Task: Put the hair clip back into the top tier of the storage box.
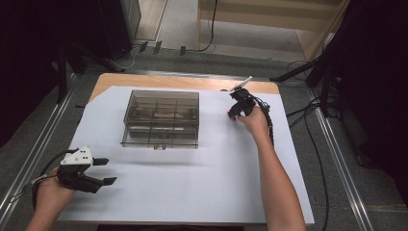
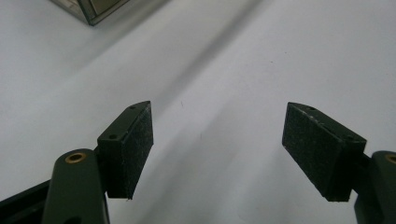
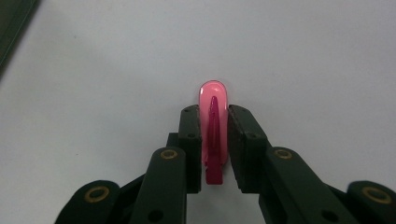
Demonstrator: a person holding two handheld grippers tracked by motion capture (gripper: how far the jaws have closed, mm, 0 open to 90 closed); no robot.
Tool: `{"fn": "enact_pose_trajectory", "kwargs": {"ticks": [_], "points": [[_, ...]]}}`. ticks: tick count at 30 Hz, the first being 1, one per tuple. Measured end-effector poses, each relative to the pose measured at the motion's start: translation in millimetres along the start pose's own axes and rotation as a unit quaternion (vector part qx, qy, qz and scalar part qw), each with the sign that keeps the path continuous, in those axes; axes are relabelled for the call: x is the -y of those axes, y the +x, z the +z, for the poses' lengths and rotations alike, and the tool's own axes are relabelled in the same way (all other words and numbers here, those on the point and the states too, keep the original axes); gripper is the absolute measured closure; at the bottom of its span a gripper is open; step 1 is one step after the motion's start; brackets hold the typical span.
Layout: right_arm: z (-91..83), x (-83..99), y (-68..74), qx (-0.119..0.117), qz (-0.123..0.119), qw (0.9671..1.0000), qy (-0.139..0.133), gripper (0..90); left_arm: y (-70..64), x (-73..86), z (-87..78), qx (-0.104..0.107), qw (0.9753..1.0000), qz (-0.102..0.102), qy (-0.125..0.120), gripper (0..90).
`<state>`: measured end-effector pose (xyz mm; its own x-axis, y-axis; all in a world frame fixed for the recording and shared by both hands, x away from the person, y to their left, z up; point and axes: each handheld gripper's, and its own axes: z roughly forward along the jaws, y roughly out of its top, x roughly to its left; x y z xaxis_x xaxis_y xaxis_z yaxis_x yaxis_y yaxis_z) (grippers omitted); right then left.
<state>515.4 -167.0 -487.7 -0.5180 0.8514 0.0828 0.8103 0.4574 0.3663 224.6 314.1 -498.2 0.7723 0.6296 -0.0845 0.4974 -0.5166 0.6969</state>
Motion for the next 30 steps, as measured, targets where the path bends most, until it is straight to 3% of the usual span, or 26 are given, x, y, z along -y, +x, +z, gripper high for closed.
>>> {"fn": "enact_pose_trajectory", "kwargs": {"ticks": [6, 17, 30], "points": [[-1.8, -0.5, -0.1, -0.007, 0.002, 1.0000, -0.002, 77.1, 0.6, -1.4, 1.3, 0.001, 1.0000, -0.001, -0.001, 26.3], [-25.4, 7.6, 1.6, -0.023, 0.010, 0.9992, -0.032, 77.1, 2.2, -7.2, 5.2, 0.002, 1.0000, 0.004, -0.002, 26.3], [-40.9, 27.2, 20.4, -0.028, -0.004, 0.9987, -0.042, 77.0, 5.8, -13.3, 5.9, 0.009, 0.9999, 0.005, -0.012, 26.3]]}}
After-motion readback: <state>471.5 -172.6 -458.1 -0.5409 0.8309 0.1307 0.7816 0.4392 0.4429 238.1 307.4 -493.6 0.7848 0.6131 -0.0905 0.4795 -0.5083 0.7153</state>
